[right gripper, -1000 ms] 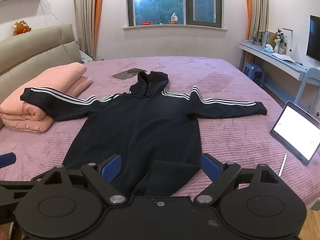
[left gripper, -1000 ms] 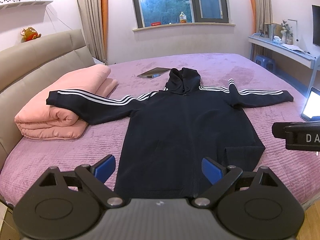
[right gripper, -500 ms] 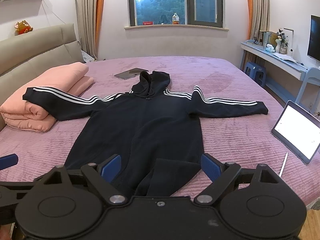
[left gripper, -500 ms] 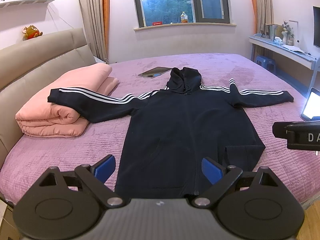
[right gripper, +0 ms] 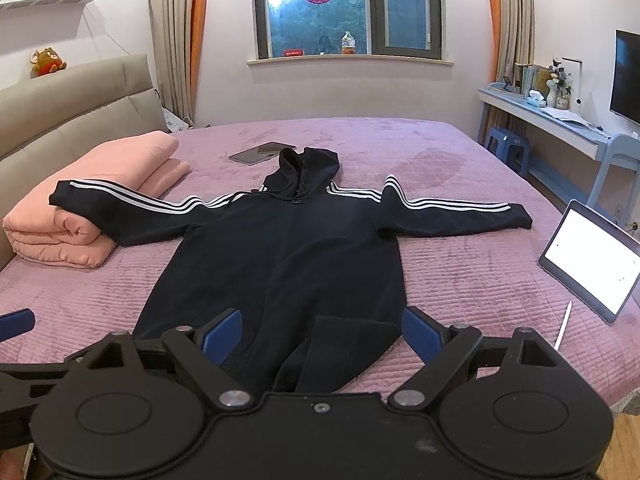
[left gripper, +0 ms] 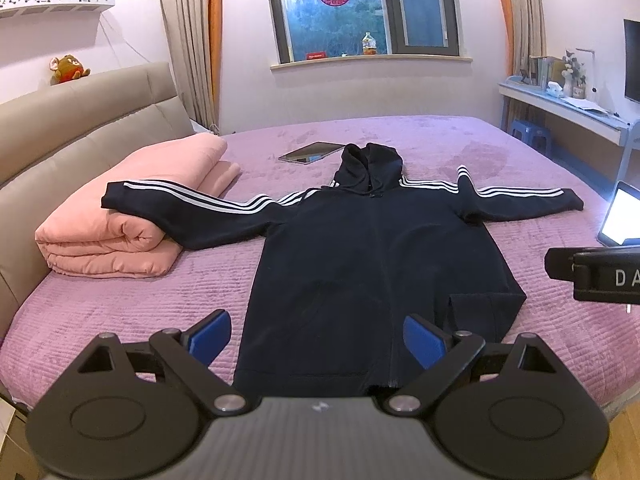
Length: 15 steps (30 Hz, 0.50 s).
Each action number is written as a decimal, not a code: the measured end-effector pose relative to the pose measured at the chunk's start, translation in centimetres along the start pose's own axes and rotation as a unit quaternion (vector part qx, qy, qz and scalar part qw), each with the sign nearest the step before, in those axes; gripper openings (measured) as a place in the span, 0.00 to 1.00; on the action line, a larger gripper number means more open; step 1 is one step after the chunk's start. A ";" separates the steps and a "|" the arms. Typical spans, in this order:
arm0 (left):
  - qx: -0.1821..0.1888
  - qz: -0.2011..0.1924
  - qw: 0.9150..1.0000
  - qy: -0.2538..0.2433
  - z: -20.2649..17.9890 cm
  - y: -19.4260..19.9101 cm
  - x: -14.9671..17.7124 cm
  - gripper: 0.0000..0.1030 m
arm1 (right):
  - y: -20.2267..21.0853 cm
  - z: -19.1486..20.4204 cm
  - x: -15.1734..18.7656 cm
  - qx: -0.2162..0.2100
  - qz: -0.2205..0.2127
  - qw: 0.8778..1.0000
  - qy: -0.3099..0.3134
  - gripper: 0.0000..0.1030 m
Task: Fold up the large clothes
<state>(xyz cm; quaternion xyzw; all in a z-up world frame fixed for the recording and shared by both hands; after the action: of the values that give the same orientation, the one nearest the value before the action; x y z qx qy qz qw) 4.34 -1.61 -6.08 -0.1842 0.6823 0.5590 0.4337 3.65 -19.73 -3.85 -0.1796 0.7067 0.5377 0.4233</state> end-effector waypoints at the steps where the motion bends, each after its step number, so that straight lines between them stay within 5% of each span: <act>1: 0.000 0.001 1.000 -0.001 0.0 0.0 0.0 0.92 | -0.1 0.0 0.1 0.000 0.000 1.000 0.001 1.00; 8: 0.006 0.016 1.000 0.012 0.4 -3.0 0.0 0.92 | -3.8 -0.2 0.4 0.005 0.019 1.000 0.001 1.00; 15: 0.014 0.034 0.998 0.051 2.3 -13.3 -0.7 0.92 | -15.1 -1.4 -0.3 0.019 0.027 0.999 -0.016 1.00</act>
<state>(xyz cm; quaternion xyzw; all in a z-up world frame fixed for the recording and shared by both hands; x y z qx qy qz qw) 15.46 -3.79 -13.54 -0.1835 0.7171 0.5540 0.3811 13.98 -26.49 -12.75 -0.1438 0.7145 0.5384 0.4229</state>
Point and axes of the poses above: each gripper's, at about its wrist camera, not at the fingertips, and y roughly against the way its jaws point, z to its left, x to its underside, the point moved 10 cm from there along -y, roughly the way its jaws point, and after that the axes turned 14 degrees about x, right-handed, at the moved point
